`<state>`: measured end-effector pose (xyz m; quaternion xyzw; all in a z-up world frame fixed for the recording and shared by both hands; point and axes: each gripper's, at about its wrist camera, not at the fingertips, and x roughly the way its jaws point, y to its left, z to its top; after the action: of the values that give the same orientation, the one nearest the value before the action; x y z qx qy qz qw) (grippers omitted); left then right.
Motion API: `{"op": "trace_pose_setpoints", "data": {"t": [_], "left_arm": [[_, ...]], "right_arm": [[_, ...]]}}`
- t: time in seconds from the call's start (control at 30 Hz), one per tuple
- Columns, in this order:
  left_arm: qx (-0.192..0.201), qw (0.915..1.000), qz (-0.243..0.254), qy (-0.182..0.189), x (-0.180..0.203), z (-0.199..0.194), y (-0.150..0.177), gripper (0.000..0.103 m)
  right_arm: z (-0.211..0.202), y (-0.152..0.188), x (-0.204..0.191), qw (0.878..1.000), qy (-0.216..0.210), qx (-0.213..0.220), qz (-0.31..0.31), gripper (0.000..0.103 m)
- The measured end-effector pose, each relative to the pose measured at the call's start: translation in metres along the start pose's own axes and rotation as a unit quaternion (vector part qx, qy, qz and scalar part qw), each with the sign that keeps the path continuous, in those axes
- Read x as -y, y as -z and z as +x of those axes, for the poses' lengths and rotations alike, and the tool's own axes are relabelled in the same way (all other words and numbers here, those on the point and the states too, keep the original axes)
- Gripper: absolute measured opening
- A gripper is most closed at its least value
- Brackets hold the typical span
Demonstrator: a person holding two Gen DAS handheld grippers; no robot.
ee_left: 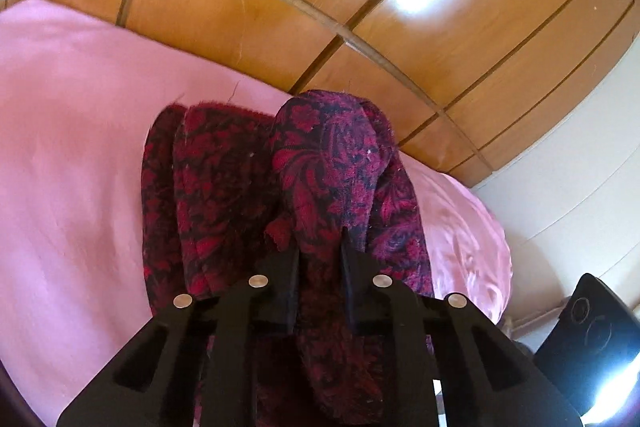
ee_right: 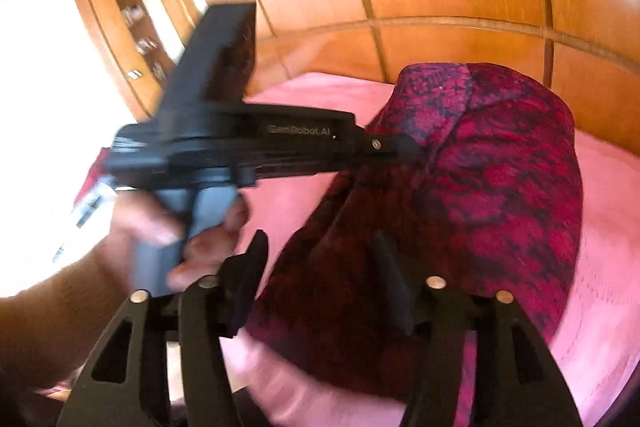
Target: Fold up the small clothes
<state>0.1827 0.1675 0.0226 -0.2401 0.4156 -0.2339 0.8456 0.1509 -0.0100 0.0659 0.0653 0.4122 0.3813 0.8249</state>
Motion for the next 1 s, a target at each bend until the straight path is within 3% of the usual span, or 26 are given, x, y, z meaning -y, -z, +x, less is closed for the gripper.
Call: {"op": "trace_pose_setpoints", "data": {"t": [0.1,0.17,0.23,0.33,0.5,0.6,0.73,0.9,1.0], "left_arm": [[0.004,0.9999,0.012,-0.009,0.001,-0.01,0.007,0.016],[0.005,0.9998,0.015,-0.015,0.001,-0.014,0.008,0.015],[0.009,0.9997,0.015,-0.02,0.003,-0.018,0.007,0.015],[0.019,0.9992,0.015,-0.031,0.003,-0.03,0.007,0.015],[0.027,0.9967,-0.004,-0.077,-0.019,-0.049,0.012,0.015],[0.011,0.9911,-0.029,-0.129,-0.045,-0.039,0.025,0.015],[0.021,0.9883,-0.04,-0.146,-0.047,-0.026,0.042,0.015],[0.041,0.9812,-0.004,-0.188,-0.024,-0.024,0.044,0.017],[0.049,0.9784,0.001,-0.201,-0.019,-0.024,0.047,0.017]], "right_arm": [[-0.039,0.002,0.022,0.998,-0.034,0.026,0.036,0.059],[-0.057,0.005,0.039,0.998,-0.012,0.04,0.053,0.06],[-0.056,0.005,0.061,0.996,0.035,0.04,0.066,0.059],[-0.038,0.01,0.078,0.995,0.059,0.023,0.074,0.055],[-0.004,0.006,0.055,0.998,0.055,0.006,0.038,0.054],[0.024,0.003,0.041,0.997,0.069,-0.011,0.008,0.054],[0.058,0.006,0.053,0.994,0.1,-0.027,0.019,0.051],[0.033,-0.004,0.072,0.997,0.047,-0.033,0.048,0.049],[0.005,-0.031,0.077,0.997,0.024,0.005,0.067,0.052]]}}
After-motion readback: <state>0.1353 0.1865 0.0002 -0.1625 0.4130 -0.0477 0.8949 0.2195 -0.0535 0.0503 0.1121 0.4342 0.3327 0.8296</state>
